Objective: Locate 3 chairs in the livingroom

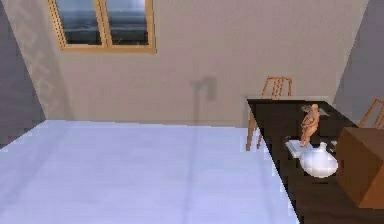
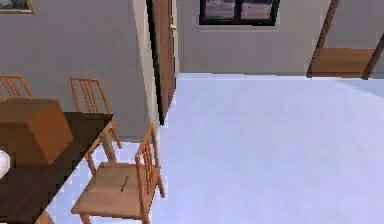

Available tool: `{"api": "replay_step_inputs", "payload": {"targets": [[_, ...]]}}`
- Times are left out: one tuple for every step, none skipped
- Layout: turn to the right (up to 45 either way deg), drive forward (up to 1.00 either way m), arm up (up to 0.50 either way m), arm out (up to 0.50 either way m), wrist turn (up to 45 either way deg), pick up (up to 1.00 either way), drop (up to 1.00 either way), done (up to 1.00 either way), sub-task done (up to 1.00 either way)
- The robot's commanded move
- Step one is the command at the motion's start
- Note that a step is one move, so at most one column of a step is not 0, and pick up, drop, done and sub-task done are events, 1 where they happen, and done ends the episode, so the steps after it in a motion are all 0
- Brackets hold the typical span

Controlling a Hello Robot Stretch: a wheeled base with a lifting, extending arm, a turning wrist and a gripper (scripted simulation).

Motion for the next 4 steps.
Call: {"api": "replay_step_inputs", "payload": {"targets": [[0.0, 1.00, 0.00, 0.00, 0.0, 0.00, 0.00, 0.00, 0.00], [-3.0, 0.00, 0.00, 0.00, 0.0, 0.00, 0.00, 0.00, 0.00], [0.0, 0.40, 0.00, 0.00, 0.0, 0.00, 0.00, 0.00, 0.00], [45.0, 0.00, 0.00, 0.00, 0.0, 0.00, 0.00, 0.00, 0.00]]}}
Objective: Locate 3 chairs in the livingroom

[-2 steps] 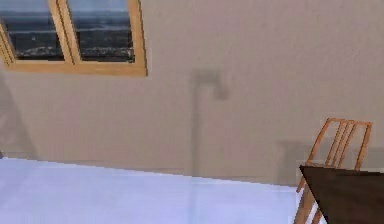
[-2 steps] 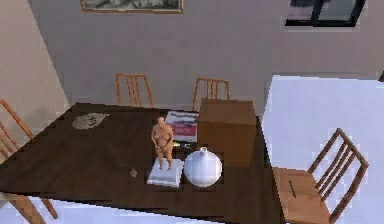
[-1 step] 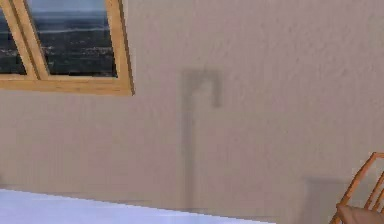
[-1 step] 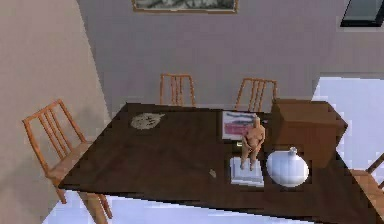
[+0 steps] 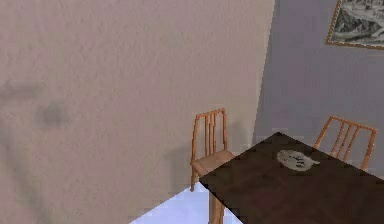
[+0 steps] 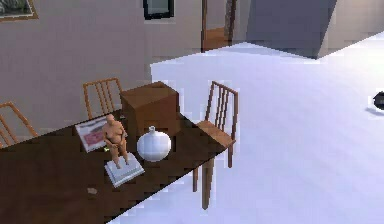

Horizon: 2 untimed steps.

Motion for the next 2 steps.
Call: {"api": "replay_step_inputs", "payload": {"targets": [[9.0, 0.00, 0.00, 0.00, 0.0, 0.00, 0.00, 0.00, 0.00], [0.0, 0.00, 0.00, 0.00, 0.0, 0.00, 0.00, 1.00, 0.00]]}}
